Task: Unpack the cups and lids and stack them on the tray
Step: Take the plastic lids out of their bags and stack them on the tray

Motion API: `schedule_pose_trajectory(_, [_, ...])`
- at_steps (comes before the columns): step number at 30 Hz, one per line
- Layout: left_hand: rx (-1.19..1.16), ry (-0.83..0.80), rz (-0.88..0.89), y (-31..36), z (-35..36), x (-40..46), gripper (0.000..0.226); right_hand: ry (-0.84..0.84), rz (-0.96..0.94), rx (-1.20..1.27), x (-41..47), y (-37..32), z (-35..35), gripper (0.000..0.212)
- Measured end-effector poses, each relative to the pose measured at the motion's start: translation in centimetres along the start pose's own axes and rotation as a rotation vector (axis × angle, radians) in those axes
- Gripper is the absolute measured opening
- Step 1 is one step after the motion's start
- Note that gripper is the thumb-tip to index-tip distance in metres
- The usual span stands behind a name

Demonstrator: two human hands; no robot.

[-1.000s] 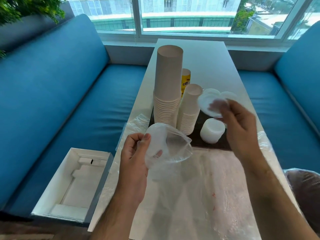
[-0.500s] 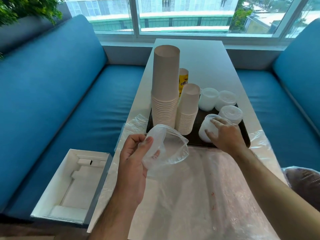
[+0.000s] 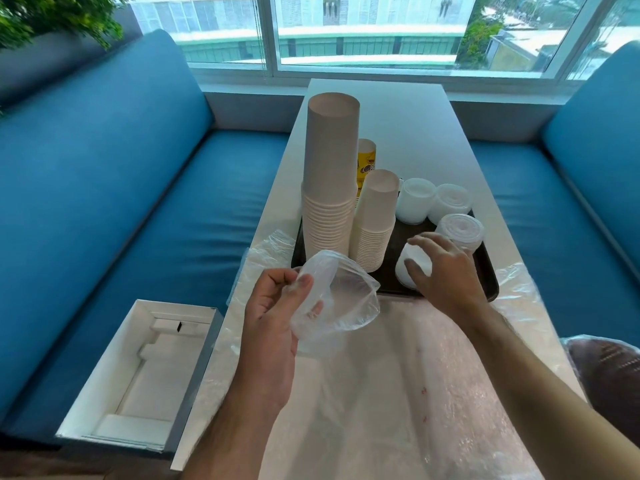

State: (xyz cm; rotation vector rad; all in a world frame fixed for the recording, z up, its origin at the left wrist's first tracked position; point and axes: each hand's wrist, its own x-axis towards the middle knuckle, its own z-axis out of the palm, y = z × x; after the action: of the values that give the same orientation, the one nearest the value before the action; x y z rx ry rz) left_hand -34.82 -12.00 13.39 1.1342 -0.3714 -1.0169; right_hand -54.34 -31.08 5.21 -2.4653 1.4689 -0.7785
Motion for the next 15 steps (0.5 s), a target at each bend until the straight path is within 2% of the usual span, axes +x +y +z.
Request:
schedule_pose_trajectory(3, [0.009, -0.001, -0.005, -0.1, 0.1, 0.0, 0.011, 0.183, -0.161, 0.315, -0.6, -5.1, -2.6, 0.025])
schedule_pose_trajectory(5, [0.011, -0.01, -0.014, -0.2, 0.1, 0.1, 0.014, 0.198, -0.295, 0.397, -1.5, -8.5, -3.8, 0.025])
schedule_pose_trajectory(9, [0.001, -0.04, -0.04, -0.2, 0.4, 0.1, 0.023, 0.073, -0.479, 0.377, -2.8, -11.7, -3.9, 0.038])
schedule_pose_trajectory(15, [-0.06, -0.031, -0.111, 0.1, 0.2, 0.1, 0.028, 0.154, -0.511, 0.362, -3.6, -11.9, -2.7, 0.044])
